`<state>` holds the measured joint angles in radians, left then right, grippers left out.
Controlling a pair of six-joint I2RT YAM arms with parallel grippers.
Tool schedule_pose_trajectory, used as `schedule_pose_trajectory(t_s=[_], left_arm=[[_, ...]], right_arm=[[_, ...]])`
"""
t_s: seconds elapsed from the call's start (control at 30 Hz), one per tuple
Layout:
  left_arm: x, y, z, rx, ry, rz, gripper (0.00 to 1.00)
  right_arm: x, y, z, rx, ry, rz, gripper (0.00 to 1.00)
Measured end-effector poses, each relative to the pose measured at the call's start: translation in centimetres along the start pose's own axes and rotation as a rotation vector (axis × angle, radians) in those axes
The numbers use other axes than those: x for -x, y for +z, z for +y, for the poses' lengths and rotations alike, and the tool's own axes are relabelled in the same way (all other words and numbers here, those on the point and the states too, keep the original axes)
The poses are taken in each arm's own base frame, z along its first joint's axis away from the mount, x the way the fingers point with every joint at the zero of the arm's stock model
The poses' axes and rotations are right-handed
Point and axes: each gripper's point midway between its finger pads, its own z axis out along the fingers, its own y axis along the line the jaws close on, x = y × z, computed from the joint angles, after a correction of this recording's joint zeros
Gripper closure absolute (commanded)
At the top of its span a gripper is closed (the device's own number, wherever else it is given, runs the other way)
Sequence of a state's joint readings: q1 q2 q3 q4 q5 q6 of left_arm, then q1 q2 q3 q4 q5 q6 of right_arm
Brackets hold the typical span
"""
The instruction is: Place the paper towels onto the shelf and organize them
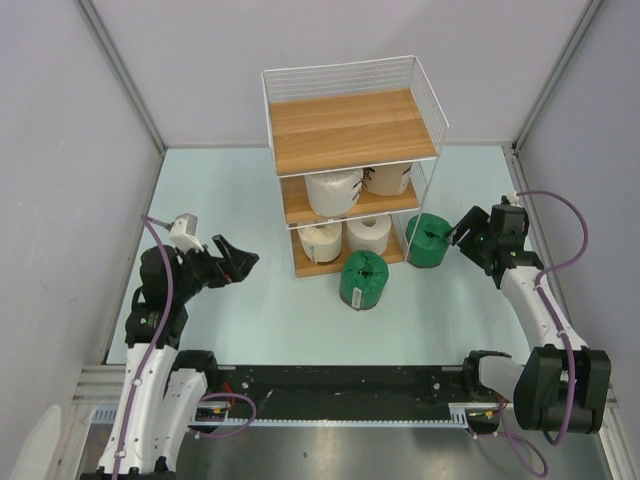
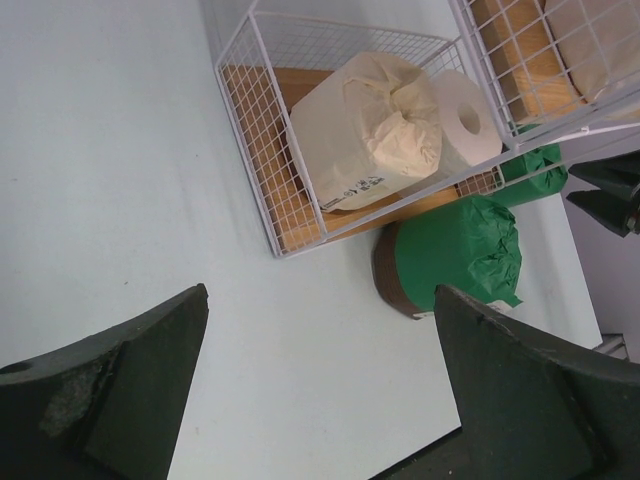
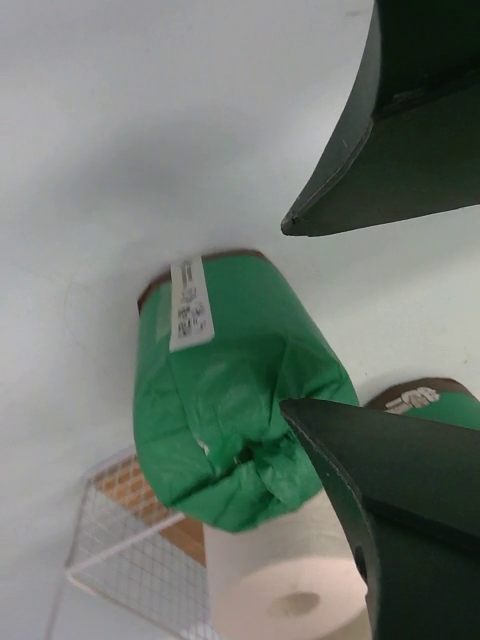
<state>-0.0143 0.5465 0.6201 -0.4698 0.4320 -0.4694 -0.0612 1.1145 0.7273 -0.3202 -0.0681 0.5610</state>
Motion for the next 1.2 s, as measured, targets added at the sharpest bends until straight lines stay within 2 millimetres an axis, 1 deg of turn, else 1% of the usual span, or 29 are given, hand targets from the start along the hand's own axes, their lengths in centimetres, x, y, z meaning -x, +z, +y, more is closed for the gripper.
schedule_pose_trajectory(t_s=[0.13,0.27,0.37,0.43,0.5,0.6,0.73,0.83,0.87,0.93,0.97,1.03,1.13,1.17,1.2], left_arm=[[-0.5,0.3,0.2,-0.003,-0.007,0.017,0.0],[-0.5,0.3,0.1,-0.012,-0.005,0.018,0.0],[-0.4,0.3,0.0,-0.016,-0.003,0.015,0.0],[-0.3,0.3,-0.1,-0.018,-0.002,0.014,0.0],[-0.4,0.3,-0.1,-0.019,-0.002,0.015,0.0],[-0.4,0.3,-0.1,-0.02,-0.002,0.015,0.0],[-0.4,0.3,-0.1,-0.019,-0.002,0.015,0.0],[-0.4,0.3,-0.1,-0.02,-0.002,0.015,0.0],[-0.4,0.3,-0.1,-0.02,-0.002,0.015,0.0],[-0.4,0.3,-0.1,-0.02,-0.002,0.015,0.0],[-0.4,0.3,-0.1,-0.02,-0.002,0.015,0.0],[-0.4,0.3,-0.1,-0.02,-0.002,0.015,0.0],[-0.4,0.3,-0.1,-0.019,-0.002,0.015,0.0],[-0.4,0.3,-0.1,-0.019,-0.002,0.015,0.0],[-0.4,0.3,-0.1,-0.019,-0.002,0.015,0.0]], right_arm=[[0.1,0.0,1.3,0.065,-0.006,0.005,0.29],[0.3,0.4,2.0,0.102,-0.014,0.005,0.32],[-0.2,1.5,1.8,0.102,-0.016,0.031,0.34],[-0.9,2.6,1.4,0.09,-0.012,0.064,0.34],[-1.2,3.4,1.6,0.099,-0.012,0.082,0.34],[-1.0,4.1,2.1,0.107,-0.024,0.082,0.33],[-1.5,4.9,2.5,0.098,-0.051,0.099,0.33],[-1.7,5.5,2.8,0.073,-0.093,0.106,0.41],[-1.7,5.7,2.9,0.064,-0.106,0.106,0.52],[-1.5,5.9,3.2,0.047,-0.145,0.102,0.62],[-1.4,5.9,3.3,0.035,-0.164,0.097,0.72],[-1.4,5.8,3.4,0.02,-0.196,0.093,0.81],[-1.1,5.4,3.0,-0.006,-0.215,0.087,0.84],[-0.9,5.2,2.7,-0.012,-0.208,0.086,0.89],[-0.6,4.7,2.5,-0.012,-0.197,0.085,0.9]])
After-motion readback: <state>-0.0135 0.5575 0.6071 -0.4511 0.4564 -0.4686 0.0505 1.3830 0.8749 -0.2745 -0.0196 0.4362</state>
